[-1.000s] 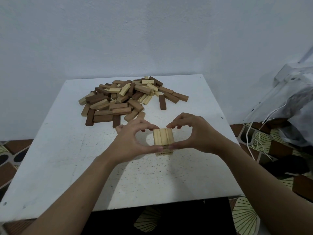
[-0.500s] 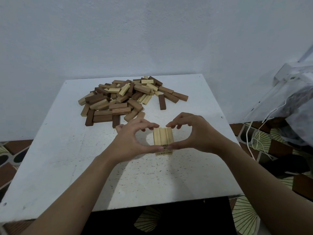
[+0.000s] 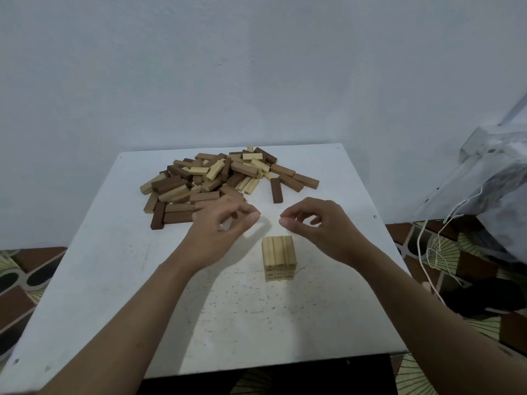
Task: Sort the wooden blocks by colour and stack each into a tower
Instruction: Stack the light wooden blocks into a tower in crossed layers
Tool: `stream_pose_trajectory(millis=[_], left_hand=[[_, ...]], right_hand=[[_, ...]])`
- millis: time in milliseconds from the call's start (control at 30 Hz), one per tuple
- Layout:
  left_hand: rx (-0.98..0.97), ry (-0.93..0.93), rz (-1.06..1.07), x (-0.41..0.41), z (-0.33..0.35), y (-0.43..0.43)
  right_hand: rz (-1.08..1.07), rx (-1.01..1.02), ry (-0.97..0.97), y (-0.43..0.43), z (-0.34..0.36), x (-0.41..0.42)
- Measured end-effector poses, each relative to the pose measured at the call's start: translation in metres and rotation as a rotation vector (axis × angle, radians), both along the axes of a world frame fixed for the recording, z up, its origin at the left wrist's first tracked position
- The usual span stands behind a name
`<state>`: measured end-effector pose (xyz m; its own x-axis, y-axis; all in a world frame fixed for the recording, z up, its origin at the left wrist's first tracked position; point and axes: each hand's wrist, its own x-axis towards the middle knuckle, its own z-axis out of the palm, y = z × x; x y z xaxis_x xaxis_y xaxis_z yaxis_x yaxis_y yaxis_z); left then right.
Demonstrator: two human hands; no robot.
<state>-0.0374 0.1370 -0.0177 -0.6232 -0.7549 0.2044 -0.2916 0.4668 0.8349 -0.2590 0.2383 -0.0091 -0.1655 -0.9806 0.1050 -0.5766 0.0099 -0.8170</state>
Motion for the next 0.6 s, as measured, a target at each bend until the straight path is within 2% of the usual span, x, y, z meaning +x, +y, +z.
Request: stream_pose_trajectory(millis=[100, 200, 333, 433, 500, 600], left_hand=[[-0.085, -0.047, 0.051, -0.003, -0.004, -0.025], [-0.197, -0.176, 0.100, -0.010, -0.013, -0.053], [-0.446, -0.652, 0.000, -0.027, -0.017, -0.074], [-0.562, -0.865, -0.078, -0.036, -0.022, -0.081], [-0.591, -0.901, -0.109, -0.038, -0.028, -0.083], [-0.635, -0.804, -0.097, -0.038, -0.033, -0.082]], right_hand=[[-0.042, -0.042, 0.008, -0.018, 0.000, -0.001], [-0.083, -0.072, 0.083, -0.042, -0.008, -0.004], [-0.059, -0.081, 0.292, -0.076, -0.028, -0.011], [-0.005, -0.073, 0.434, -0.094, -0.039, -0.016], [0.039, -0.059, 0.529, -0.106, -0.043, -0.017], [0.069, -0.009, 0.608, -0.121, -0.046, -0.017]])
